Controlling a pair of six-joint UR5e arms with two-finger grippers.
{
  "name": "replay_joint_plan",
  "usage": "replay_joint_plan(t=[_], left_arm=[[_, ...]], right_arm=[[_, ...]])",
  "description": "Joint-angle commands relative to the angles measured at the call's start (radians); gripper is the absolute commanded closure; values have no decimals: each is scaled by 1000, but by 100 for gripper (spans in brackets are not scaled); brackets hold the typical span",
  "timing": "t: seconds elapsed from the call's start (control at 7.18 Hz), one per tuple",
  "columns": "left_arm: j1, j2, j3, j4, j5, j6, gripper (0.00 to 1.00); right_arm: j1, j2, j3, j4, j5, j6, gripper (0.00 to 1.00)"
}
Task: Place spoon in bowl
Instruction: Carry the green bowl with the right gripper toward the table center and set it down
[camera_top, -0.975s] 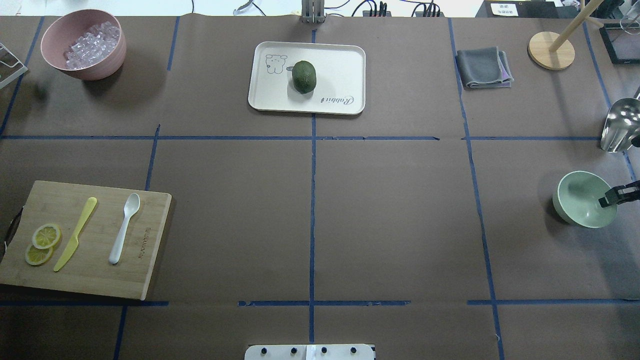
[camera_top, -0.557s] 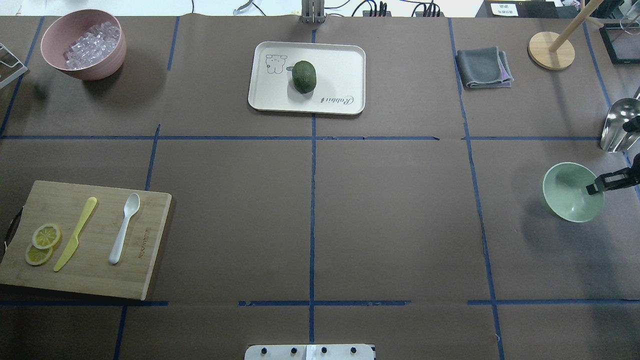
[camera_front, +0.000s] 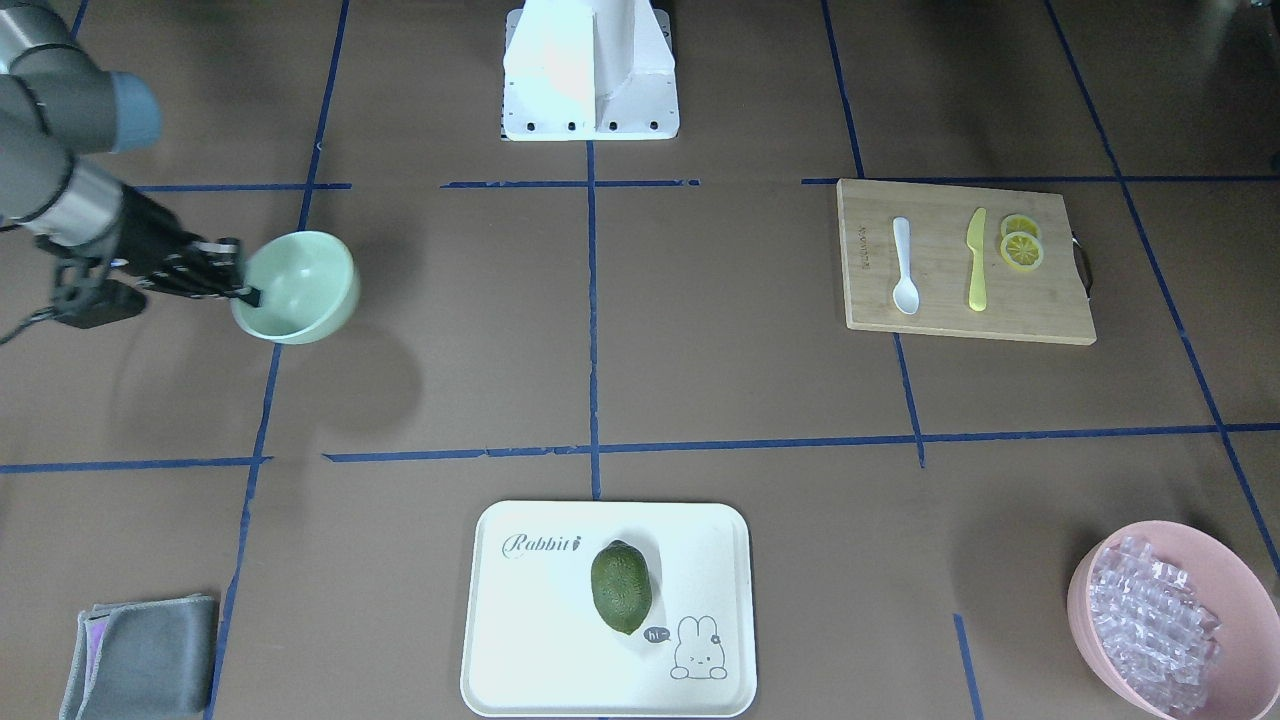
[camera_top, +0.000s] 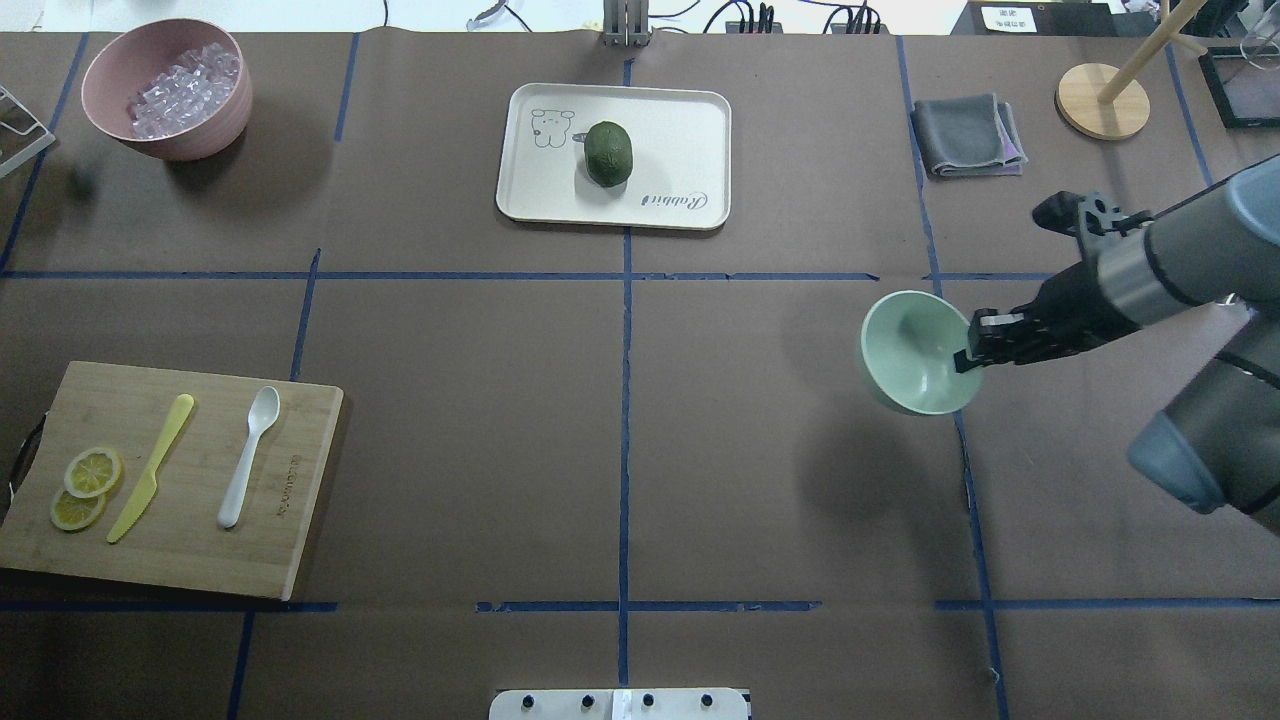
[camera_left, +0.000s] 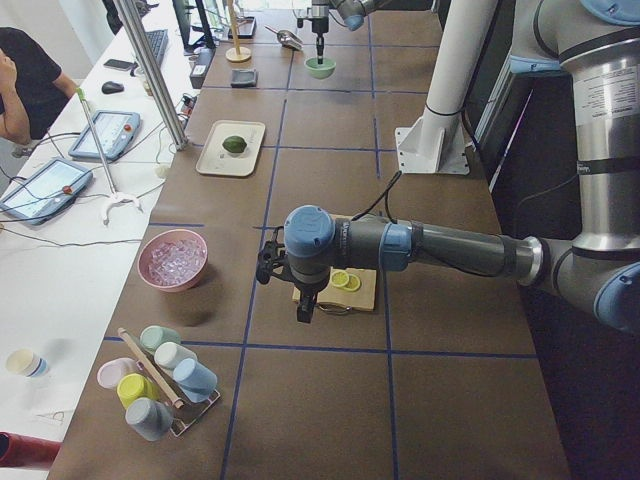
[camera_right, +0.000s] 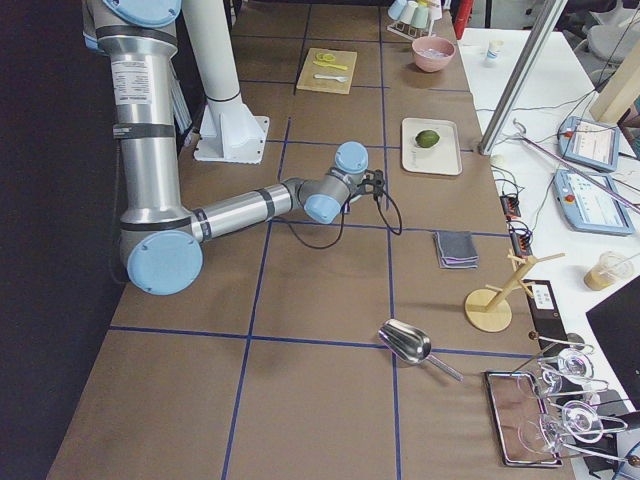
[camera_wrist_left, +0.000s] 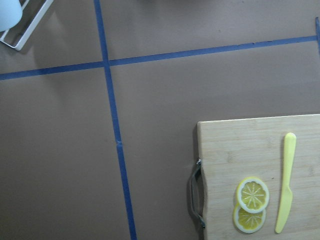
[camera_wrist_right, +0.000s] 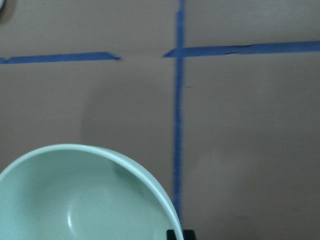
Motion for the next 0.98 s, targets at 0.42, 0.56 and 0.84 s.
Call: replay_joint_plan(t=[0.42,0.56,0.84], left_arm=[[1,0,0,2,-18,-1,0],[7,0,3,3,-18,0,0],[13,0,0,-1,-18,-27,0]], right_arm=[[-279,511,-191,-390,-308,257,99],[-280,515,-192,-390,-309,257,99],[-299,513,-195,-391,-310,257,97]])
